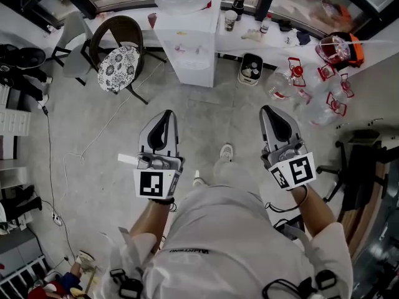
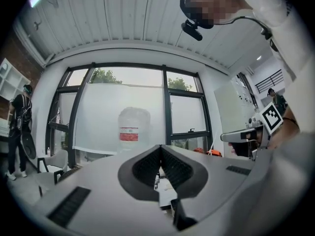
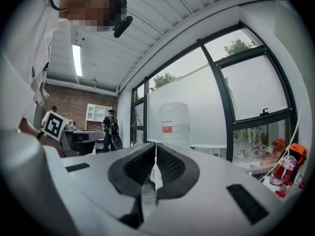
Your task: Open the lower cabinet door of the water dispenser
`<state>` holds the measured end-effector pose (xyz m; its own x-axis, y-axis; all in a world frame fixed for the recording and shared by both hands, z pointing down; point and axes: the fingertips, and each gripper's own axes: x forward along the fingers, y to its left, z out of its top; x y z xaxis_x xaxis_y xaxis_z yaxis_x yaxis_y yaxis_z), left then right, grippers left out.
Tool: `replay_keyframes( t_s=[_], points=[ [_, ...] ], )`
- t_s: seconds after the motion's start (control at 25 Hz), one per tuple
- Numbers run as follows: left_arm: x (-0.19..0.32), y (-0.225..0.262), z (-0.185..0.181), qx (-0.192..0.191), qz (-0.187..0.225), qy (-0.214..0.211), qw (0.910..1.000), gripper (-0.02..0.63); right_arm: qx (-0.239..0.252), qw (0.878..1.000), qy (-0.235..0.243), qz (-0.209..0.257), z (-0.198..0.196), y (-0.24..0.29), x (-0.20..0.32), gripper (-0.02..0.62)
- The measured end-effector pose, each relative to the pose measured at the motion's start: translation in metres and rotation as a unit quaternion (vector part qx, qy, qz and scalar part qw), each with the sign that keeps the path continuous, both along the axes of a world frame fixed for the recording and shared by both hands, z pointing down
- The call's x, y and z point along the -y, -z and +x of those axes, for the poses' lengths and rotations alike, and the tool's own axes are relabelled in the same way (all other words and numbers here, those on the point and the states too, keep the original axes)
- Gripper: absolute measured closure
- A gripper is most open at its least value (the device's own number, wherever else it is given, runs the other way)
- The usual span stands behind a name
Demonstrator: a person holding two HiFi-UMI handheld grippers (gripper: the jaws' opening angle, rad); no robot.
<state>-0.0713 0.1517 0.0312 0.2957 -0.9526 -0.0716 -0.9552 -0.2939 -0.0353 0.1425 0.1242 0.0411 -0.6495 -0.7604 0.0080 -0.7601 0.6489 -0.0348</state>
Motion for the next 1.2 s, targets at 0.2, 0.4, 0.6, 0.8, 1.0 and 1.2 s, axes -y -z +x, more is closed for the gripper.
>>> replay_keyframes(
  t_s=[0.2, 0.4, 0.6, 0.8, 1.0, 1.2],
  points=[
    [0.052, -0.02, 0.006, 0.001, -0.009, 0.027, 0.9996, 0.603, 0.003, 0.999, 0.038, 0.001, 0.003, -0.026, 0.063, 0.575],
    [0.101, -0.066, 0.009, 0.002, -0.012, 0.04, 0.9991, 0.603, 0.01, 0.999, 0.052, -0.01, 0.0, -0.081, 0.128, 0.575],
    [0.149, -0.141, 0.007, 0.001, -0.016, 0.036, 0.9992, 0.603, 0.01, 0.998, 0.058, -0.025, -0.019, -0.158, 0.172, 0.575],
    [0.196, -0.241, 0.0, -0.003, -0.006, 0.02, 0.9998, 0.603, 0.019, 0.998, 0.063, -0.023, -0.045, -0.251, 0.206, 0.575],
    [0.241, -0.356, 0.003, -0.01, -0.02, 0.0, 0.9997, 0.603, 0.029, 0.997, 0.057, -0.033, -0.065, -0.361, 0.242, 0.575],
    [0.279, -0.453, 0.012, -0.007, -0.009, -0.029, 0.9995, 0.604, 0.032, 0.997, 0.061, -0.025, -0.084, -0.461, 0.272, 0.575]
  ],
)
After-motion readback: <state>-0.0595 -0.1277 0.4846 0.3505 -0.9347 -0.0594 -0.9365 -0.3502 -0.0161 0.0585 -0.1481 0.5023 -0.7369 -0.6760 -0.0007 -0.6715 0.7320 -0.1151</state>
